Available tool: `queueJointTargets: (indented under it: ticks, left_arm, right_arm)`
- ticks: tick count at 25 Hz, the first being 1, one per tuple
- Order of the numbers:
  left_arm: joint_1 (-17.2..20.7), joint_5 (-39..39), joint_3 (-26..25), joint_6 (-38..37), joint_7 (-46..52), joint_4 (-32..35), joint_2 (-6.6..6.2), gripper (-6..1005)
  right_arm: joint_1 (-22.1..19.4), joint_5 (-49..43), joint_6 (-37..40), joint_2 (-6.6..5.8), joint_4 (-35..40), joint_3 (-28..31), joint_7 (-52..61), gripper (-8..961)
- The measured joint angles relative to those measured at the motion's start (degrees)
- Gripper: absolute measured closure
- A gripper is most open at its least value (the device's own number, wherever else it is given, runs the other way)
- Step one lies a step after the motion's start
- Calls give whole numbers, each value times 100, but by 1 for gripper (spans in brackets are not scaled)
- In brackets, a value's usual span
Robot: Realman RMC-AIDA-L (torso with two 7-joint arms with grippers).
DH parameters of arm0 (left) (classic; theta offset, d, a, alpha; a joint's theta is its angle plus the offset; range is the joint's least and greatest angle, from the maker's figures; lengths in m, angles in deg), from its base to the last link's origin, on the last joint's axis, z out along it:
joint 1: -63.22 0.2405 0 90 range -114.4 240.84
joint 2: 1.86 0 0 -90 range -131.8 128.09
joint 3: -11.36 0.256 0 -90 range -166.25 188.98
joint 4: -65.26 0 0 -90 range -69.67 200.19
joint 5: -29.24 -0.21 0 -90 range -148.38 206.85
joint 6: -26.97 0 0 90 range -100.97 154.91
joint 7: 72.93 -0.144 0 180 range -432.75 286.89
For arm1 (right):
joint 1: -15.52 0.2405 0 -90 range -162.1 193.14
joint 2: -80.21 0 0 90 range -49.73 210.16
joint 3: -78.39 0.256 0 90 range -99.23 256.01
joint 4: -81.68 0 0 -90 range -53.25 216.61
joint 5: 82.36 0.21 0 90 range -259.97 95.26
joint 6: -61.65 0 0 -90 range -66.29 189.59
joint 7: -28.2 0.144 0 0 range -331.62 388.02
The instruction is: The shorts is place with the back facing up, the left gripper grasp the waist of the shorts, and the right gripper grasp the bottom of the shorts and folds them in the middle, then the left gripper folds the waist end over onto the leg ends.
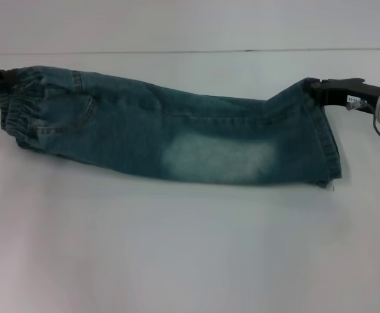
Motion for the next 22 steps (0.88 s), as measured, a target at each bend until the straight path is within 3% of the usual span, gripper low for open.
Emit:
queueJointTargets:
  ticks: [22]
  left_arm:
    - [24,13,34,577,-30,-92,65,808]
  right_arm:
    - [-216,800,-280,-11,-196,48,-520,905]
